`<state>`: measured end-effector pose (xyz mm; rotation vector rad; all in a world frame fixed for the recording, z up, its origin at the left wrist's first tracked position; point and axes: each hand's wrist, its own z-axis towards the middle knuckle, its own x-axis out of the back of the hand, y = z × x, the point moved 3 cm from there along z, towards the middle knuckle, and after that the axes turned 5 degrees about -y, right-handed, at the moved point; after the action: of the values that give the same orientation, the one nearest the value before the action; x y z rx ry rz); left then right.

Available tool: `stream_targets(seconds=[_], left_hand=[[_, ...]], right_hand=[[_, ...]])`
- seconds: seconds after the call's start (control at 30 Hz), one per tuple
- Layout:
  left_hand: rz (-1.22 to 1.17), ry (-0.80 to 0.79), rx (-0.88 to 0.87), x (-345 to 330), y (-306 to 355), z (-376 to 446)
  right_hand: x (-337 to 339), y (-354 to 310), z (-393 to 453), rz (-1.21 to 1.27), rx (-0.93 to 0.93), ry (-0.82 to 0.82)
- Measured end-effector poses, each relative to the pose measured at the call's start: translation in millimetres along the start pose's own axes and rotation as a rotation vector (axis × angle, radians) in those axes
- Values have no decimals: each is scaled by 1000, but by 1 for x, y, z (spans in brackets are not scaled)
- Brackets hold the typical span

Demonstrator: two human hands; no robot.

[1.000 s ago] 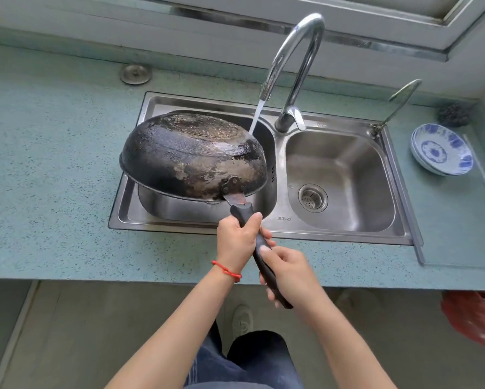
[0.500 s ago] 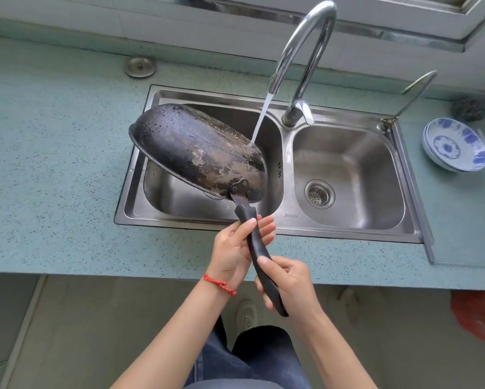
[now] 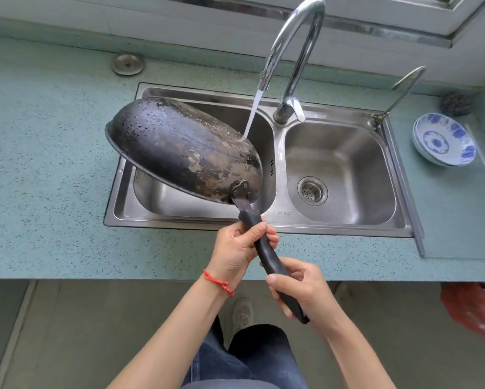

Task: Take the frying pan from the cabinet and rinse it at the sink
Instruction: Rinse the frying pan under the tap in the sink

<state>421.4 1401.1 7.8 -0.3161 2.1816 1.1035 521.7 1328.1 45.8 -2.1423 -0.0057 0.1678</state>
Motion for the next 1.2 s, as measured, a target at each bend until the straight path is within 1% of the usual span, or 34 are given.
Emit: stream_targets(seconds=[0.1, 0.2, 0.3, 0.37, 0.4, 0.5, 0.6, 0.73, 0.83, 0.97, 1.03, 1.13, 1.2], left_hand=[[77, 54, -28, 5, 1, -1], [181, 110, -57, 10, 4, -3], [208, 136, -67, 8, 4, -2], [193, 136, -64, 6, 4, 0], [184, 139, -61, 7, 4, 1], [192, 135, -46, 7, 2, 2], [226, 137, -26, 6, -3, 1], [193, 153, -11, 5, -6, 2], [93, 146, 1, 4, -8, 1], [-187, 93, 61, 2, -13, -1], [-265, 73, 93, 5, -13, -2], [-267, 52, 106, 8, -10, -3], [-198, 65, 97, 10, -8, -3]], right_hand=[[0, 1, 1, -50, -30, 50], [-5, 0, 3, -214, -40, 96], [-10, -1, 4, -434, 20, 119], [-11, 0, 5, -621, 86, 184], [-12, 2, 5, -647, 101, 214], [-12, 5, 3, -555, 114, 250], [-10, 8, -1, -402, 124, 246], [-11, 8, -1, -243, 132, 211], [-11, 10, -1, -122, 103, 190], [-12, 12, -2, 19, 69, 126], [-13, 14, -2, 45, 40, 98], [-15, 15, -1, 69, 2, 67], [-16, 13, 0, 81, -15, 45]])
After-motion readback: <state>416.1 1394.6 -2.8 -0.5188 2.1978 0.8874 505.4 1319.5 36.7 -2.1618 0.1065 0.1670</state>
